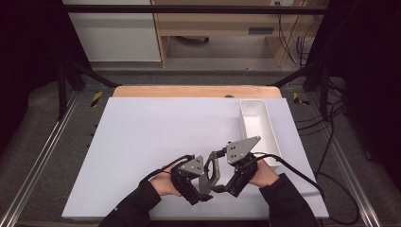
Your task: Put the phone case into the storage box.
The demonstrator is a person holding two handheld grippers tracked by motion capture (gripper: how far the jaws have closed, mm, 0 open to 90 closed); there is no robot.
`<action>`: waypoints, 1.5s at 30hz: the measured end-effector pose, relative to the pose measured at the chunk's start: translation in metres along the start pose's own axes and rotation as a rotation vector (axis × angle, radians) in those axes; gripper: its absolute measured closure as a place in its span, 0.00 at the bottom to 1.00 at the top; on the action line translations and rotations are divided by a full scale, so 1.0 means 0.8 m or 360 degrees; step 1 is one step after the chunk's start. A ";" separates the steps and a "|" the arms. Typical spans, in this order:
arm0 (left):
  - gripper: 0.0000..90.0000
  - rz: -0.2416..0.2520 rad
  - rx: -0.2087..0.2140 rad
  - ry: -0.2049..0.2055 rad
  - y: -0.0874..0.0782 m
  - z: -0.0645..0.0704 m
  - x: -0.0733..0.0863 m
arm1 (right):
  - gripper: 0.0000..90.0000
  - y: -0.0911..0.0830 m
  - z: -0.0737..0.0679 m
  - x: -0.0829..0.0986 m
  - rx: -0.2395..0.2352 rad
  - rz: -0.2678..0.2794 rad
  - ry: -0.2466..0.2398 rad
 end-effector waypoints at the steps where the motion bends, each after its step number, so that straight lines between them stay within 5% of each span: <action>1: 0.13 0.0000 0.0000 0.0000 0.000 0.000 0.000 | 0.03 0.000 0.000 0.000 -0.0001 0.0003 0.0001; 45: 0.12 0.0013 -0.0002 0.0004 0.002 0.002 0.000 | 0.13 -0.002 -0.002 -0.001 -0.0085 0.0025 -0.0012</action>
Point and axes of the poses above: each handheld gripper's, and its own axes: y roughly forward along the jaws, x roughly out of its underside, z roughly to its right, the point moved 7 cm from there along y, roughly forward along the jaws, and after that the axes turned 14 degrees about -z, right-handed, at the moved point
